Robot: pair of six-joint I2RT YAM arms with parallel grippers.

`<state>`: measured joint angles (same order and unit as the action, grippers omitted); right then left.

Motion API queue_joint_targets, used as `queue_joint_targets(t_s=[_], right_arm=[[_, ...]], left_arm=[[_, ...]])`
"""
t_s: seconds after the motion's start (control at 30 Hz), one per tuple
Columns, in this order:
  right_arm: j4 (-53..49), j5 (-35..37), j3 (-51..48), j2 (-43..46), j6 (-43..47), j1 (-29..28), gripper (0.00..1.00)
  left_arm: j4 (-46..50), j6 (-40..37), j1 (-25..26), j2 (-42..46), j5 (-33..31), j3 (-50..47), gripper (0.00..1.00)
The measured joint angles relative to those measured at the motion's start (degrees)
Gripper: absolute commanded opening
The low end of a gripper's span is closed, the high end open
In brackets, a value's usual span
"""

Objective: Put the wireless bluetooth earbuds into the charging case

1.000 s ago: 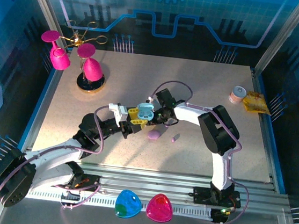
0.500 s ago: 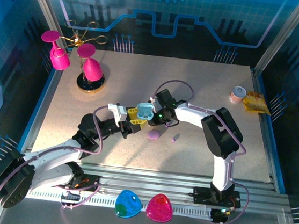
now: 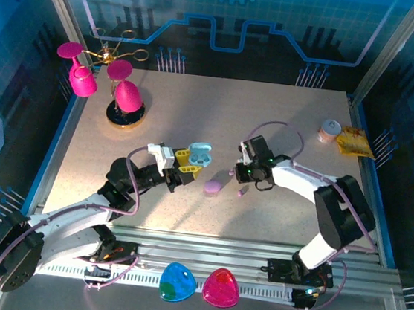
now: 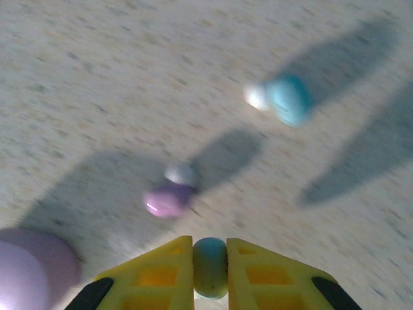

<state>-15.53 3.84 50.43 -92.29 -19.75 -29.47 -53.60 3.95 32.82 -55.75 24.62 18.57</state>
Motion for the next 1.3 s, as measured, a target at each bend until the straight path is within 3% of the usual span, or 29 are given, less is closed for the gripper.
queue_joint_targets(t_s=[0.33,1.0,1.3], right_arm=[[-1.66,8.83,-8.46,5.35,-1.88,4.15,0.12],[0.68,2.80,-11.04,6.60,-5.07,4.04,0.27],[1.20,1.57,-10.93,6.29,-5.07,4.04,0.26]], left_arm=[[0.66,-0.04,0.02,-0.46,0.00,0.00,0.21],[0.68,0.00,0.02,-0.98,0.02,0.00,0.20],[0.66,0.00,0.02,-1.11,0.02,0.00,0.20]])
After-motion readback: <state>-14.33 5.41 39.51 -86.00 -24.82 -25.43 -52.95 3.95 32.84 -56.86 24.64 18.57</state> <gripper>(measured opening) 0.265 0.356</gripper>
